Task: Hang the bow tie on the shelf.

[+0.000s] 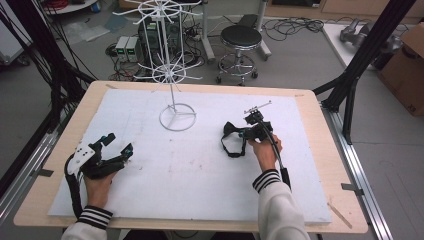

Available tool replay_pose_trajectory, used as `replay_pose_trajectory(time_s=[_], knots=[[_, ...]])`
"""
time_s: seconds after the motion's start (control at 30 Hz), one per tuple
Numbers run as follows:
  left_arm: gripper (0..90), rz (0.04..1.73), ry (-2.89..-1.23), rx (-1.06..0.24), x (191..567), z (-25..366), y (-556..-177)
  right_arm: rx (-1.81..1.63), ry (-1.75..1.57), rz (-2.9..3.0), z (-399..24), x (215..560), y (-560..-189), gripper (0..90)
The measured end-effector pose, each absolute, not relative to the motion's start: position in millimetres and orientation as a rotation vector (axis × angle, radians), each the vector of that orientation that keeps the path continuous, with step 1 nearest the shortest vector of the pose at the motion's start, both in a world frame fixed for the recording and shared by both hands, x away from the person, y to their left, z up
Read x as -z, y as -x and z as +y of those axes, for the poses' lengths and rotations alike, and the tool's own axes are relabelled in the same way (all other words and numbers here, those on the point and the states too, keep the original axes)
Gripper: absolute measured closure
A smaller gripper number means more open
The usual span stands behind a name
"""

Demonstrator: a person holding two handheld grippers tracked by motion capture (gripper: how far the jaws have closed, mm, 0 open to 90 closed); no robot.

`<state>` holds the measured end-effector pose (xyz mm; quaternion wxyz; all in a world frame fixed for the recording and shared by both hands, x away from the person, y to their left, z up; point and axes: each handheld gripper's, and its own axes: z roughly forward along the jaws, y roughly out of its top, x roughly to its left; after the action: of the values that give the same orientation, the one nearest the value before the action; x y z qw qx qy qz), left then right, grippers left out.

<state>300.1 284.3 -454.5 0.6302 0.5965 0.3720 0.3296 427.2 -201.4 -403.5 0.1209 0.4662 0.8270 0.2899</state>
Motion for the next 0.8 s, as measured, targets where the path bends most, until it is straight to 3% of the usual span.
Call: replay_pose_trajectory(time_s=[0.8], knots=[[18.9,0.849,-1.369,-0.757,454,284,-300,-1.603,-0.965,2.044,-211,357,-396,84.2]])
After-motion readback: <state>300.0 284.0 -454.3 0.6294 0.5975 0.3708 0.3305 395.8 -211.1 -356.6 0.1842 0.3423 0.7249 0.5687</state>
